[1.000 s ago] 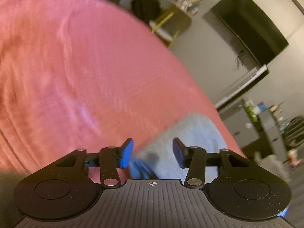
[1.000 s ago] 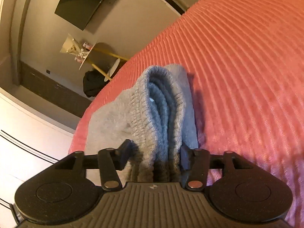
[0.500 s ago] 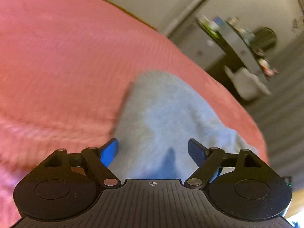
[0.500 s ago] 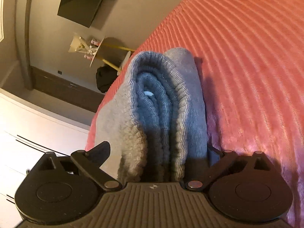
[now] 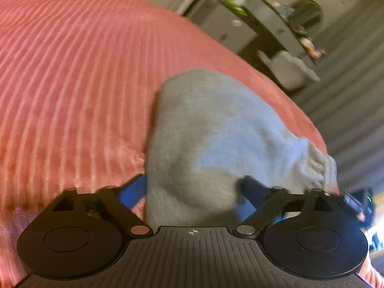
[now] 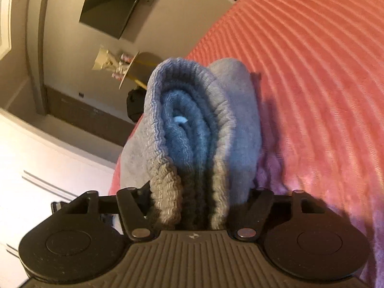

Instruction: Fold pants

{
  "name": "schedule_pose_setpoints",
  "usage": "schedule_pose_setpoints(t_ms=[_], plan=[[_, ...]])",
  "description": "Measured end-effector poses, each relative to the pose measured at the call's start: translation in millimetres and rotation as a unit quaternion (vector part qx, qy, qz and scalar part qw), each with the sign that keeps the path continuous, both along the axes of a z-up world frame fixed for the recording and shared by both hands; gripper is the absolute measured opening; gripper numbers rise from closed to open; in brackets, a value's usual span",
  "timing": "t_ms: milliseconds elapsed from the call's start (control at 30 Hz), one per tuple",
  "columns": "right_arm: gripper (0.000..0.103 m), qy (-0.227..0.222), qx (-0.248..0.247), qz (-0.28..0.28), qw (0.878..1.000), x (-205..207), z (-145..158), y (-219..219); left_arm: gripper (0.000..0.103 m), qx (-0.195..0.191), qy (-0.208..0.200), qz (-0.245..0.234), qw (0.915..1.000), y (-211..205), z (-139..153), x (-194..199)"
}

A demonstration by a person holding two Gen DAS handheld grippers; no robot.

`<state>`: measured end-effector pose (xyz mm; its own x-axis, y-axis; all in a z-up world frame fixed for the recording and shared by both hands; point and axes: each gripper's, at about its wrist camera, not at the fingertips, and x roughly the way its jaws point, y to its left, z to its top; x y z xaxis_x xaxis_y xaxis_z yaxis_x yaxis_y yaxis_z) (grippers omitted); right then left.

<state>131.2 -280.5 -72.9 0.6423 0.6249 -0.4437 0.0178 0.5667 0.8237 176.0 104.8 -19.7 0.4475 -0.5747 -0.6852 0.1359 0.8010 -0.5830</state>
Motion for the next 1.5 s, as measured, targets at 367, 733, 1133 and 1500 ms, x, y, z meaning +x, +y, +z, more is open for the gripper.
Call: schedule_pose_setpoints(t_ms=[367,733,1133,1500], plan=[[0.054,0.004,-0.024,-0.033,0.999,-2.3,12.9,15.2,0.034,-0.018,-0.055,-0.002,0.9983,-23.5,13.4,-13.7],[0.05,-0.057,0.006,-0.066,0.996,-2.9,79.9,-12.3,0.021,-0.058,-0.114,0.017,0.9916,-56.4,72.6,2.0],[0.087,-0.037,-0.118,-0.218,0.968,-52.3,100.9,-81.9,0.074,0.028,-0.113,0.122,0.9857,-93.1,63.8,-46.0],[0.053,-0.009,-0.031,-0.243,0.97,-94.1,71.5,-65.6,0.065,-0.109,0.022,0.156,0.9814,-87.0,18.1,-81.9]])
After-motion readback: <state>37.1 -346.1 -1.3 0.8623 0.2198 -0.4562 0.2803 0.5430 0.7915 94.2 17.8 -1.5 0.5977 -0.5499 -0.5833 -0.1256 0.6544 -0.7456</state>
